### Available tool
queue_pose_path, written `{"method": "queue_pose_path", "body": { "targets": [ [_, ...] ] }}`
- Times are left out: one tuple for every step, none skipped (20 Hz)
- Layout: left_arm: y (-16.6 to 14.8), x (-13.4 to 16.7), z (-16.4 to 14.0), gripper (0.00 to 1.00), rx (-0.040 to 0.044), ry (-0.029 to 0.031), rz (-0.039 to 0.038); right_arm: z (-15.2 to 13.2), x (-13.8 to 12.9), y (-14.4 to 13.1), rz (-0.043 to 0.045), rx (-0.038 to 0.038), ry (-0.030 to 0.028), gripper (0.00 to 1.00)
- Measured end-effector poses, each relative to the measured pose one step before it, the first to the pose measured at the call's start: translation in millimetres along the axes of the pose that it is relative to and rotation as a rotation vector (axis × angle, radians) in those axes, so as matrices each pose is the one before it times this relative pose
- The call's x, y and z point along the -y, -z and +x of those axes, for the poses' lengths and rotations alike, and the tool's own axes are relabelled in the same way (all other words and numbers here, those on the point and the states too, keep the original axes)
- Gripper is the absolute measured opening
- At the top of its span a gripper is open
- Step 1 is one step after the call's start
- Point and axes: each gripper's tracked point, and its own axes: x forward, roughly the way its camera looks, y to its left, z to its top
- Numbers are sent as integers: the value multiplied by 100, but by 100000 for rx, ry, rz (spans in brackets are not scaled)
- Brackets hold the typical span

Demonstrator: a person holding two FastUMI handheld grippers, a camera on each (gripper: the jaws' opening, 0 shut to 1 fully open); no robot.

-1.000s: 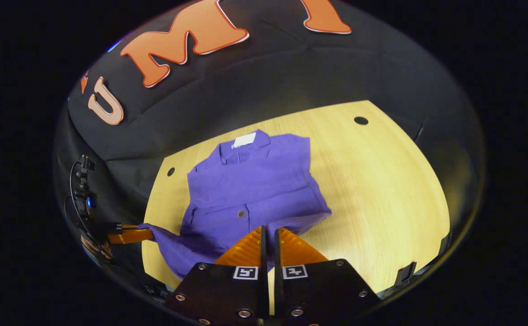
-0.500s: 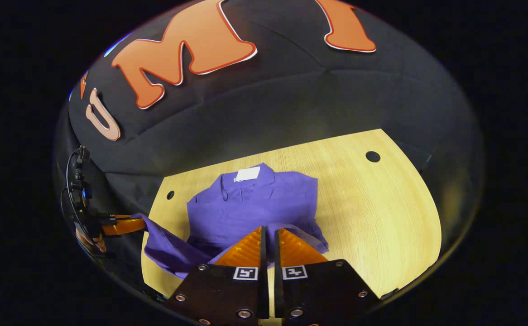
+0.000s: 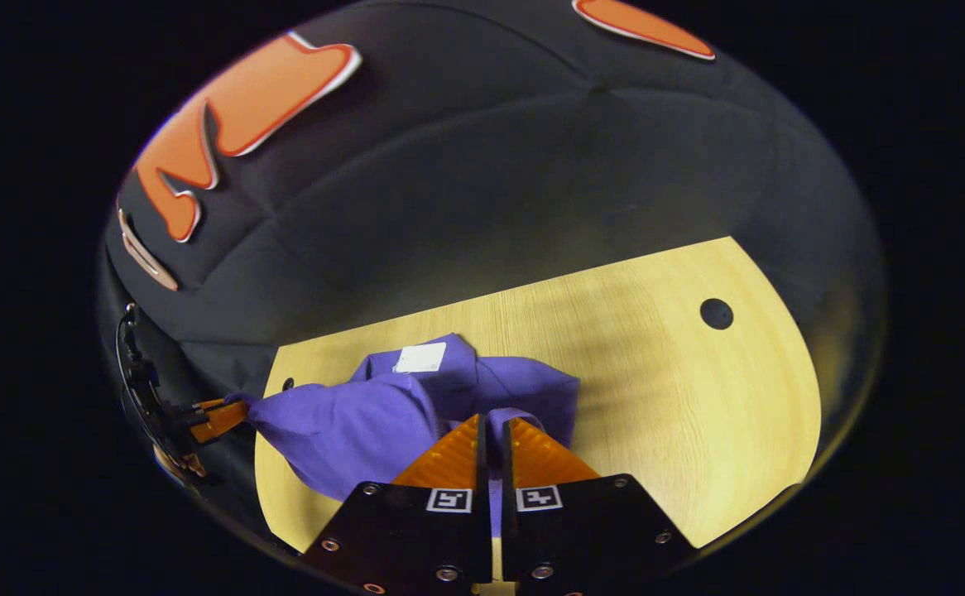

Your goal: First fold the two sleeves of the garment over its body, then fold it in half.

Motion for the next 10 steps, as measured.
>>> {"method": "queue_pose_path", "body": {
  "targets": [
    [-300,62,955,10,281,-939,-1951,1093,94,-323,468,-620,-868,5],
    [-382,22,701,10,156,-868,-2054,923,37,-269,194,-919,-862,5],
    [-329,-215,399,10,36,-1205,-2025,928,83,-279,-408,-81,-412,5],
    [-463,-93,494,10,435,-1090,-1547,820,37,-441,-248,148,-412,5],
    [-173,-223,157,10,108,-757,30,536,-176,-559,-173,291,-681,5],
    [-498,-428,241,10,1805,-1993,1762,387,133,-788,230,1830,215,5],
    [-454,-177,612,10,1509,-1743,1777,476,127,-1105,876,3393,1301,5],
    [-397,-399,416,11,961,-2717,1343,430,230,-802,944,2191,1756,6],
    [-180,211,276,16,247,-793,-267,-129,-83,-402,238,1733,-18,12],
    [56,194,-385,18,48,-1076,-873,-173,349,-361,-1118,2128,1008,17]
  ]
}}
